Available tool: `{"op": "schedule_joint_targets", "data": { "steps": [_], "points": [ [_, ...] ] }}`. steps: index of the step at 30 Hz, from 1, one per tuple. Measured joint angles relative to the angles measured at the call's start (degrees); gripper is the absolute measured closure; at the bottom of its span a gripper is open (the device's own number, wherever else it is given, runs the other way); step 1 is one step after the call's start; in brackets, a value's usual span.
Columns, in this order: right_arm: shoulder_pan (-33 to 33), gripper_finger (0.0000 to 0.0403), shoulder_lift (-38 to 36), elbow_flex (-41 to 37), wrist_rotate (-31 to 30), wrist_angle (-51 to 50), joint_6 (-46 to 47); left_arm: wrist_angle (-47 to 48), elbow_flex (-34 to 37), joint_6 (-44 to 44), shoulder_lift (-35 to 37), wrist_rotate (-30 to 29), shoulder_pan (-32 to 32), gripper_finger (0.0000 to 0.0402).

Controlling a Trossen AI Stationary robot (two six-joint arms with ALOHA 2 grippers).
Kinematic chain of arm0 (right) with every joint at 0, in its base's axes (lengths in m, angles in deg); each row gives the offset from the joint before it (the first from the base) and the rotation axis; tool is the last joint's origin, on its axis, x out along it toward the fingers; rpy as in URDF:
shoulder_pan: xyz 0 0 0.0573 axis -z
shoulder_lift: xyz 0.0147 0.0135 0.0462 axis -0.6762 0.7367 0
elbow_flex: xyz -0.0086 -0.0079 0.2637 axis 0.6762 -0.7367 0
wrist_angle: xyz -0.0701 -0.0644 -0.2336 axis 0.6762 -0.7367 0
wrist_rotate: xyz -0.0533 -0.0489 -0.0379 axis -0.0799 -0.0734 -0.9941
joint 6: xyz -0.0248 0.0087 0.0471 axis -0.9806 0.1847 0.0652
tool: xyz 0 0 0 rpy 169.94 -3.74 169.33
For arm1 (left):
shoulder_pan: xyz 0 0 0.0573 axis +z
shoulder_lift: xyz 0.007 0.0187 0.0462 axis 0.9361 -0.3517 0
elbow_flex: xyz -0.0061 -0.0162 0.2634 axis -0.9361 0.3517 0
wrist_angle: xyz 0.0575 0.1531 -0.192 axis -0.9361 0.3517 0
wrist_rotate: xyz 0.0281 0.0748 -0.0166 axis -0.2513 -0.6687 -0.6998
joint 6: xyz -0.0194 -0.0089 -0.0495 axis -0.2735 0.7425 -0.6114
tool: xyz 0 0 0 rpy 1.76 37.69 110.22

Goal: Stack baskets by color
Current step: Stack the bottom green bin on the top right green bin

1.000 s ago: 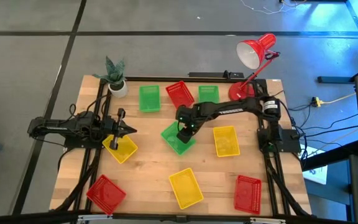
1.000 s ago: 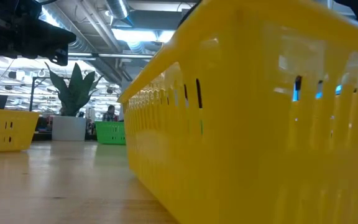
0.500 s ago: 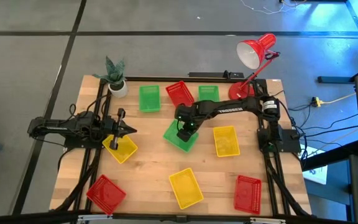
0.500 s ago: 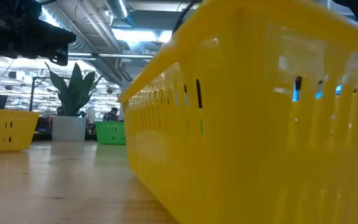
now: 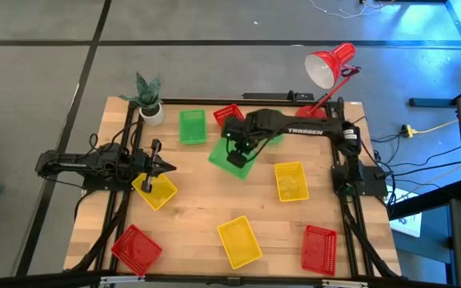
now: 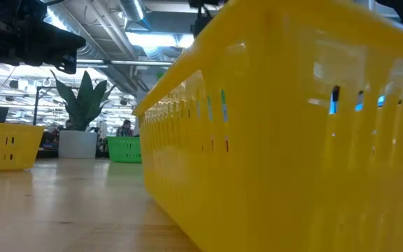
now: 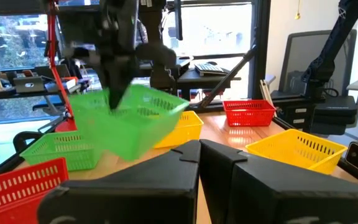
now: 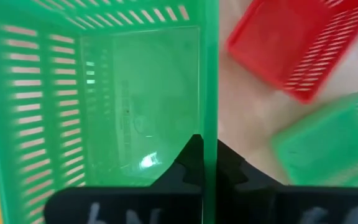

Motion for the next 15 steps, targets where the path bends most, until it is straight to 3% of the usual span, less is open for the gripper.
{"op": "schedule_joint_targets", "data": {
  "steps": [15],
  "points": [
    [0.0, 0.0403, 0.0, 19.5, -7.9, -12.2, 0.0, 0.0, 0.0, 0.0, 0.0, 0.0, 0.0, 0.0401]
  ]
}}
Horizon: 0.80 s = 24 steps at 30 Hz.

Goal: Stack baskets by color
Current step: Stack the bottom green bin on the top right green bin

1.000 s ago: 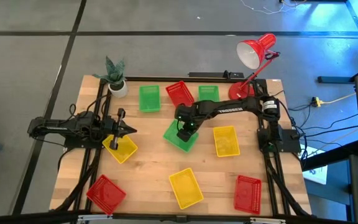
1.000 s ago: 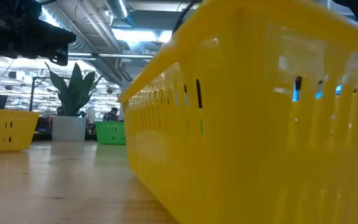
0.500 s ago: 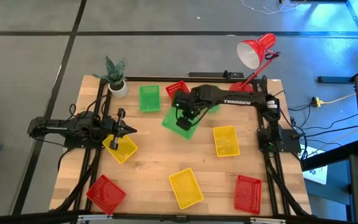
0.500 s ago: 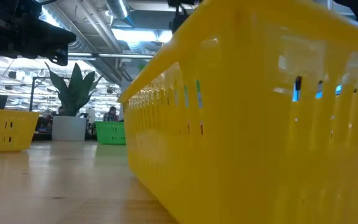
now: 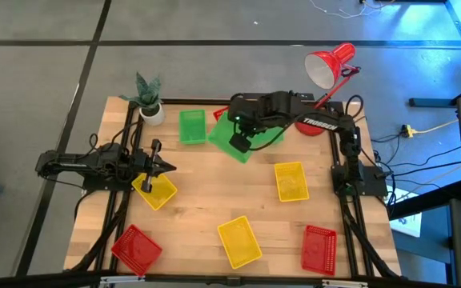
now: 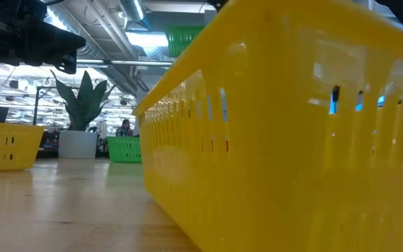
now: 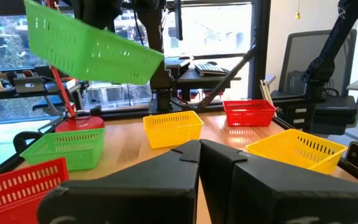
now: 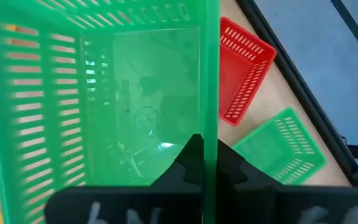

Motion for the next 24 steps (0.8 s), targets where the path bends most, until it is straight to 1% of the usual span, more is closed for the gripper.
{"op": "schedule_joint_targets", "data": {
  "steps": [3, 7, 10, 13, 15, 18, 20, 24],
  "points": [
    [0.1, 0.0403, 0.0, 2.3, 0.0, -2.2, 0.8, 0.0, 0.0, 0.0, 0.0, -0.8, 0.0, 0.0401],
    [0.8, 0.0403, -0.8, 1.8, -2.0, -6.9, 6.0, -0.2, 0.0, -1.9, 0.0, -7.1, 0.0, 0.0401],
    [2.8, 0.0403, -1.6, 0.9, -2.0, -6.5, 7.8, 0.0, 0.0, -4.7, -0.2, -12.5, 0.0, 0.0401],
    [5.7, 0.0403, -1.7, 0.0, -2.0, -6.6, 8.2, 1.8, -1.5, -5.4, -0.2, -15.6, 0.0, 0.0401],
    [8.5, 0.0403, -1.8, -1.6, -1.3, -6.6, 9.5, 4.9, -4.1, -5.4, -0.6, -17.1, 0.0, 0.0401],
    [13.3, 0.0403, -1.8, -4.0, 1.6, -6.6, 9.9, 14.5, -9.3, -5.4, -2.3, -19.1, 0.0, 0.0401],
    [15.9, 0.0403, -1.9, -6.4, 2.7, -6.6, 10.6, 19.4, -13.2, -5.1, -4.4, -20.1, 0.0, 0.0401],
    [19.7, 0.0403, -1.8, -10.3, 2.3, -6.1, 11.1, 25.6, -19.4, -5.0, -10.1, -21.9, 0.0, 0.0401]
  ]
}}
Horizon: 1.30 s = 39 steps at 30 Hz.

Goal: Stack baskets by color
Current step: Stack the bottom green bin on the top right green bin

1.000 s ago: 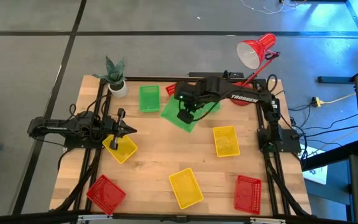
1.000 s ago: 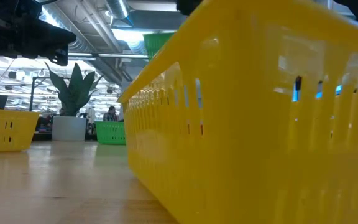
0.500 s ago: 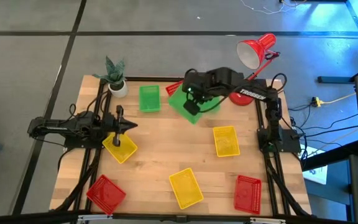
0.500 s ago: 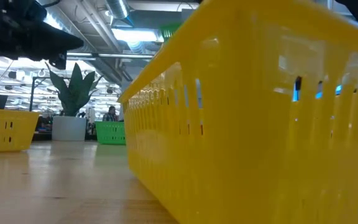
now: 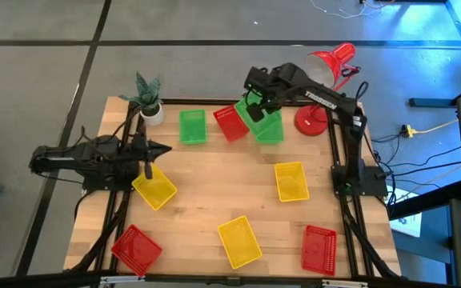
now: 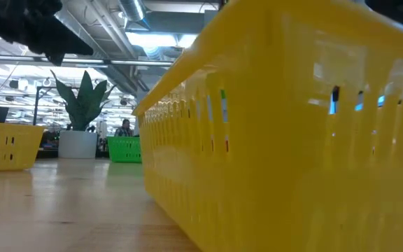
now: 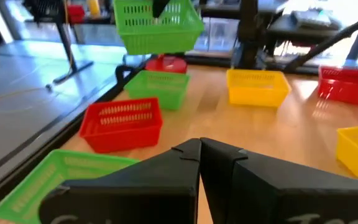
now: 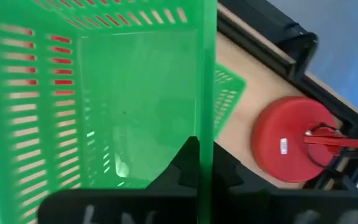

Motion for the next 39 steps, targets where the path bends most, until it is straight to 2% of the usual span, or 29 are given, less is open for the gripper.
{"op": "schedule_joint_targets", "data": {
  "steps": [8, 15, 22, 27, 39],
  "points": [
    [5.7, 0.0403, 0.0, -7.8, 1.3, 2.3, 5.1, 0.8, -7.4, 1.8, -12.1, -0.9, 0.1, 0.0401],
    [5.8, 0.0403, 0.0, -14.6, 1.4, 7.7, 6.2, 0.8, -10.3, 5.0, -18.9, -2.2, 0.1, 0.0401],
    [5.9, 0.0403, 0.0, -20.9, -0.2, 9.6, 7.2, 0.6, -10.4, 5.0, -19.7, -2.2, 0.1, 0.0401],
    [6.0, 0.0401, 0.0, -22.5, 1.6, 11.7, 7.4, 0.6, -10.4, 5.0, -19.7, -2.2, 0.1, 0.0401],
    [6.1, 0.0337, 0.0, -23.1, 1.3, 14.6, 5.5, 0.6, -10.4, 5.1, -19.7, -3.5, 0.1, 0.0401]
  ]
}}
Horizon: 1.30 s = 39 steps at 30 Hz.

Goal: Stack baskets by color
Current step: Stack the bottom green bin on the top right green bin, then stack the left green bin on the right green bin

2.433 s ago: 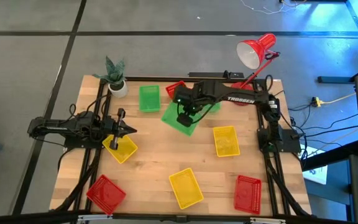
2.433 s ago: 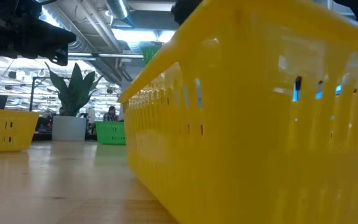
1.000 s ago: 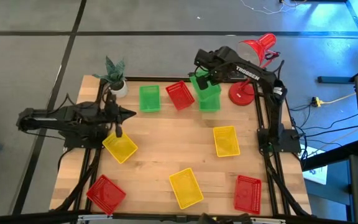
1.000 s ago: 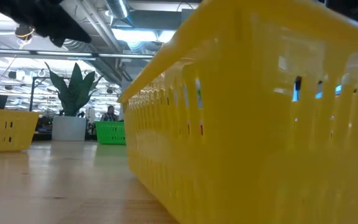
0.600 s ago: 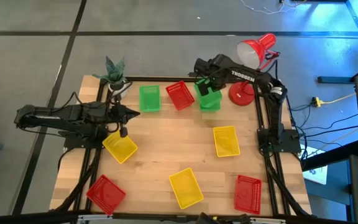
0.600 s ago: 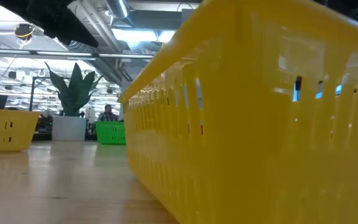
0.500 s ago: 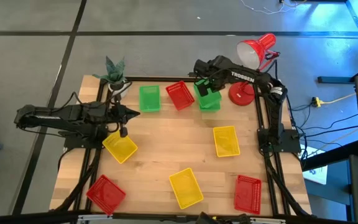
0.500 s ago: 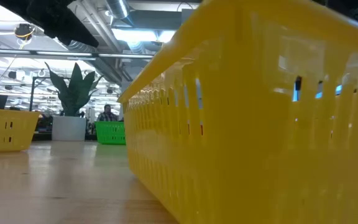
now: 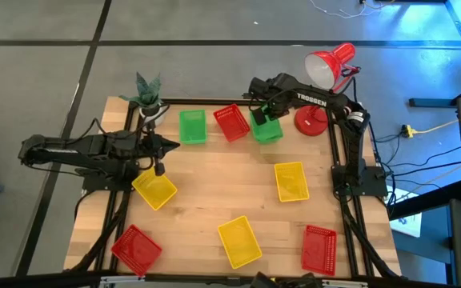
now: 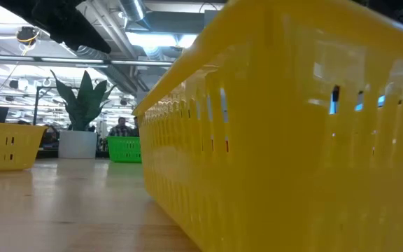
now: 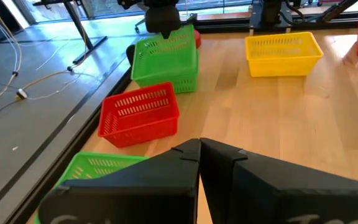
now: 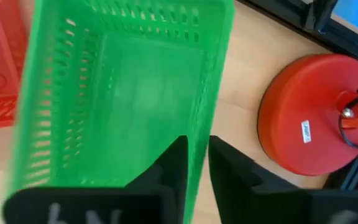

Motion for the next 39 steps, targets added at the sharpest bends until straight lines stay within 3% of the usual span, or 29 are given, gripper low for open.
{"op": "schedule_joint_targets", "data": {
  "steps": [9, 13, 16, 30, 34, 39],
  "points": [
    [-0.1, 0.0314, 0.0, 3.3, 0.3, -0.5, 1.6, 0.0, 0.0, 0.0, 0.0, 0.0, 0.0, 0.0401],
    [-1.6, 0.0314, 0.0, 8.2, 2.3, -0.6, -3.5, 0.0, 0.0, -1.1, 0.0, 0.1, 0.0, 0.0401],
    [-4.3, 0.0313, 0.0, 13.4, 5.4, -0.7, -8.3, 0.0, 0.0, -4.7, 0.0, 0.4, 0.0, 0.0401],
    [-20.3, 0.0313, 0.0, 35.8, 5.6, -0.8, -19.6, -2.5, 0.0, -13.1, 0.0, -0.4, 0.0, 0.0401],
    [-23.2, 0.0313, -1.5, 35.1, 5.9, 0.1, -20.7, -2.5, 0.0, -18.7, 0.0, 1.3, 0.8, 0.0397],
    [-25.3, 0.0313, -3.0, 35.4, 6.0, -0.1, -19.5, -2.2, -0.2, -22.9, -0.9, 7.0, 3.7, 0.0361]
  ]
}}
